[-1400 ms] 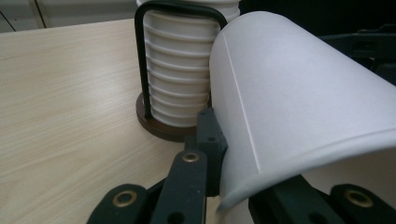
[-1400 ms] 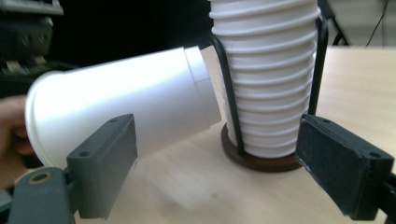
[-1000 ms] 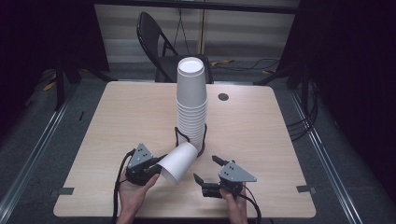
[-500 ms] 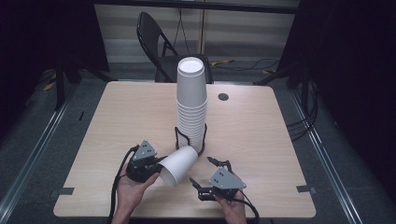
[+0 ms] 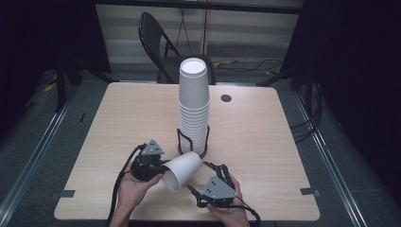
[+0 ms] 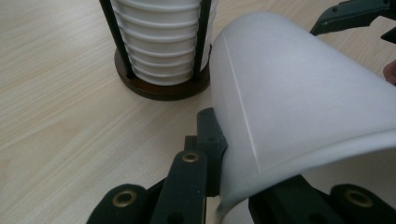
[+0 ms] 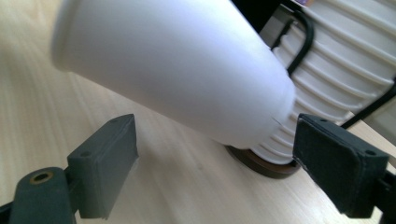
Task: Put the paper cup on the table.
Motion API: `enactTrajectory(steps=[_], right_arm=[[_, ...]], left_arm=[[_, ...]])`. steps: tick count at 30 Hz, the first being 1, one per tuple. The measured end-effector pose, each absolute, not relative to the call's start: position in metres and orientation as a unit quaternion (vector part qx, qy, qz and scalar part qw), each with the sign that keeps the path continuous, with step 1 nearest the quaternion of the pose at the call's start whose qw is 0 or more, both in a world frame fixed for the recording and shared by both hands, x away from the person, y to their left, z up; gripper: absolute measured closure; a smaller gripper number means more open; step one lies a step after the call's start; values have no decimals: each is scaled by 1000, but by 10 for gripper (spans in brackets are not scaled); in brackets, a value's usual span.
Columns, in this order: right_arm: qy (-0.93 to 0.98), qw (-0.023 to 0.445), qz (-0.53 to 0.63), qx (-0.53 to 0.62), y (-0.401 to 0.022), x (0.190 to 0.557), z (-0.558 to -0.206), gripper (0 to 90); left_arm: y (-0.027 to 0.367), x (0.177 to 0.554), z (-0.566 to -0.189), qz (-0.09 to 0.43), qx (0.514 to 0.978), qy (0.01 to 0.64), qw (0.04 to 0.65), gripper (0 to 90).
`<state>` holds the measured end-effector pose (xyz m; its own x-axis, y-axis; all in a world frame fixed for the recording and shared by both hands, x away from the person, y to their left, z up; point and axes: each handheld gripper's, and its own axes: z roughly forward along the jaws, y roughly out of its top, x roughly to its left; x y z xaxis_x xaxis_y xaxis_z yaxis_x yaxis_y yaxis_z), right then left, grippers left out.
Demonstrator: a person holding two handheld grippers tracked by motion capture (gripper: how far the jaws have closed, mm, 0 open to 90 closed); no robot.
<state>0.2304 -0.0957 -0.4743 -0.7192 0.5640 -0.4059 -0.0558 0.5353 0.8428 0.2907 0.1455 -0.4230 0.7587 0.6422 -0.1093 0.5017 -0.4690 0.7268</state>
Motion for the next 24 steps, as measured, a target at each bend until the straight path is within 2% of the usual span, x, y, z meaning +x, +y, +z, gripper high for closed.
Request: enactTrajectory(steps=[24], right_arm=[[817, 396, 413, 71, -72, 220, -469, 93]], left_arm=[[126, 303, -412, 52, 889, 312, 331, 869]])
